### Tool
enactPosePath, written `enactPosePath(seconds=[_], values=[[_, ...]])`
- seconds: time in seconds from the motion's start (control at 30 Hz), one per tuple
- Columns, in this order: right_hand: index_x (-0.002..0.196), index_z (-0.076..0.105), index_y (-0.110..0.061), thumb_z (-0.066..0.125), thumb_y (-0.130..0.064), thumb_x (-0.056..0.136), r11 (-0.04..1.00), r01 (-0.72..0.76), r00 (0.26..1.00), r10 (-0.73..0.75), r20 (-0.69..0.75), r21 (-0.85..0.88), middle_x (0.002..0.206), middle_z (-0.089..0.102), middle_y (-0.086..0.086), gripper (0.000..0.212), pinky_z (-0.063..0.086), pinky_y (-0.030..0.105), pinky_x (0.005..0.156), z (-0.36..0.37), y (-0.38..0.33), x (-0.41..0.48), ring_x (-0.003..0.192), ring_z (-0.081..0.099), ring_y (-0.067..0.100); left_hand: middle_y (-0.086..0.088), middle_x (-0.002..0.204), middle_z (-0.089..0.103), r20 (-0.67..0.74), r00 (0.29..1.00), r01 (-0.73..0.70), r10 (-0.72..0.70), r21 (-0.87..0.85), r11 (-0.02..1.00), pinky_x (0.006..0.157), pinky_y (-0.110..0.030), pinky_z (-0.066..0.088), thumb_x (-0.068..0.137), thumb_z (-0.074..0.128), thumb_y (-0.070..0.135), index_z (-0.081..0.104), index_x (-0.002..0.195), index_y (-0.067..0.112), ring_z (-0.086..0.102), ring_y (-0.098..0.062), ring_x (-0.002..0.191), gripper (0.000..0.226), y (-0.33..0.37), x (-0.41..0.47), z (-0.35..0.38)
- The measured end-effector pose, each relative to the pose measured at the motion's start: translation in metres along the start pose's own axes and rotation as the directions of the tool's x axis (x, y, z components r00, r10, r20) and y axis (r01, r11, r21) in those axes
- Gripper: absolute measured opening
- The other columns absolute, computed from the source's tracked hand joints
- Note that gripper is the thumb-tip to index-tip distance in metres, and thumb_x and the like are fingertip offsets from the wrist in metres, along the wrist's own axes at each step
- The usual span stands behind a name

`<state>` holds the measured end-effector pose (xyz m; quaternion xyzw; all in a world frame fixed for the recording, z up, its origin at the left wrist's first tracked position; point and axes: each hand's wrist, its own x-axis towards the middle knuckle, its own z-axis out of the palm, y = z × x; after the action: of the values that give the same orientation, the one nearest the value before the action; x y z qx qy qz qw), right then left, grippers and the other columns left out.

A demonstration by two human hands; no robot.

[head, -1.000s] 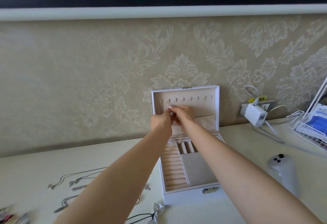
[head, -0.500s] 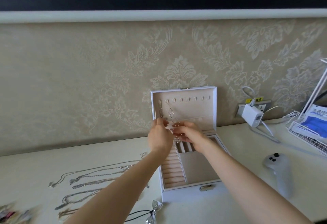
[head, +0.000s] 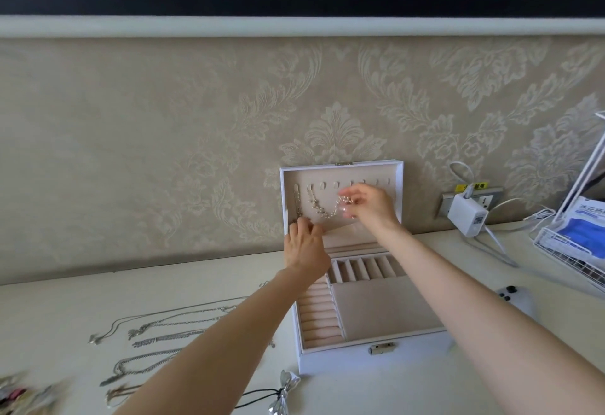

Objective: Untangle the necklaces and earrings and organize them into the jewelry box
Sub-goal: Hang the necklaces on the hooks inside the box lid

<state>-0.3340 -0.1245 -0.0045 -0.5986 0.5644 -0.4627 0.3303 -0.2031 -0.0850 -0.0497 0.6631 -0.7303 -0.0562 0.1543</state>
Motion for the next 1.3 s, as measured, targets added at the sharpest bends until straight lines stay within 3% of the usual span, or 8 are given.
enactPosePath(seconds=[0.17,0.33,0.47,0.63,0.9,1.07,1.23,1.3], values=[[0.088,0.075,-0.012,0.056,0.01,0.079,0.885,0.22,0.976,-0.203,0.086,-0.411,0.097,0.071,0.001,0.031,0.049,0.028,0.087,0.01,0.002,0.011,0.092,0.063,0.015,-0.009,0.126,0.035,-0.013,1.0,-0.009,0.008,-0.053,0.999,0.099,-0.03,0.03,0.079,0.046,0.004,0.045,0.125,0.013,0.034,-0.028,0.116,0.047,-0.003,0.002,-0.001],[0.096,0.073,-0.021,0.048,0.001,0.082,0.713,0.273,0.962,-0.218,0.165,-0.646,0.104,0.071,-0.004,0.037,0.044,0.037,0.091,0.013,0.015,-0.01,0.103,0.058,0.023,-0.01,0.118,0.048,-0.232,0.968,-0.151,0.101,-0.211,0.966,0.09,-0.031,0.039,0.08,0.047,-0.005,0.054,0.12,0.009,0.043,-0.026,0.112,0.043,-0.019,-0.004,-0.003],[0.091,0.072,-0.018,0.05,0.001,0.085,0.828,0.313,0.949,-0.293,0.116,-0.465,0.097,0.07,0.0,0.03,0.047,0.032,0.086,0.024,0.021,-0.031,0.094,0.061,0.019,-0.01,0.096,0.059,-0.505,0.846,-0.011,-0.171,-0.337,0.941,0.069,-0.032,0.038,0.075,0.046,-0.011,0.057,0.095,0.005,0.053,-0.027,0.089,0.028,-0.059,-0.021,-0.006],[0.089,0.072,-0.016,0.053,0.002,0.086,0.893,0.318,0.942,-0.26,0.212,-0.319,0.099,0.069,0.0,0.027,0.047,0.023,0.086,0.043,0.02,-0.053,0.091,0.061,0.011,-0.002,0.115,0.06,0.063,0.888,0.458,-0.456,-0.025,0.889,0.088,-0.032,0.035,0.09,0.057,0.027,0.052,0.107,0.019,0.052,-0.024,0.111,0.019,-0.12,-0.034,0.002],[0.084,0.072,-0.019,0.055,0.002,0.085,0.932,0.269,0.954,-0.224,0.198,-0.241,0.092,0.068,-0.001,0.027,0.049,0.026,0.079,0.056,0.027,-0.061,0.083,0.061,0.014,0.003,0.112,0.053,0.222,0.913,0.359,-0.344,-0.032,0.933,0.09,-0.031,0.037,0.075,0.062,0.062,0.056,0.107,0.025,0.049,-0.018,0.112,0.049,-0.126,-0.04,0.02],[0.08,0.071,-0.024,0.054,0.002,0.084,0.944,0.243,0.958,-0.198,0.209,-0.221,0.09,0.068,-0.004,0.031,0.051,0.031,0.078,0.059,0.03,-0.067,0.08,0.061,0.013,-0.002,0.118,0.054,0.23,0.914,0.337,-0.335,0.034,0.941,0.093,-0.033,0.036,0.085,0.06,0.044,0.063,0.105,0.022,0.045,-0.021,0.118,0.03,-0.11,-0.036,0.024],[0.077,0.068,-0.031,0.057,-0.001,0.085,0.977,0.164,0.96,-0.127,0.251,-0.134,0.084,0.068,-0.012,0.032,0.054,0.03,0.075,0.059,0.021,-0.072,0.077,0.062,0.014,0.005,0.076,0.064,0.037,0.936,0.339,-0.35,-0.365,0.867,0.064,-0.026,0.037,0.086,0.062,0.037,0.053,0.078,0.021,0.058,-0.015,0.076,0.019,-0.108,-0.035,0.008],[0.082,0.07,-0.023,0.059,-0.002,0.086,0.99,0.118,0.962,-0.096,0.255,-0.072,0.084,0.069,-0.005,0.024,0.054,0.022,0.066,0.062,0.014,-0.075,0.076,0.062,0.015,0.001,0.071,0.067,0.004,0.949,0.242,-0.314,-0.647,0.723,0.062,-0.025,0.039,0.084,0.067,0.026,0.053,0.074,0.017,0.055,-0.01,0.061,0.02,-0.102,-0.033,-0.003]])
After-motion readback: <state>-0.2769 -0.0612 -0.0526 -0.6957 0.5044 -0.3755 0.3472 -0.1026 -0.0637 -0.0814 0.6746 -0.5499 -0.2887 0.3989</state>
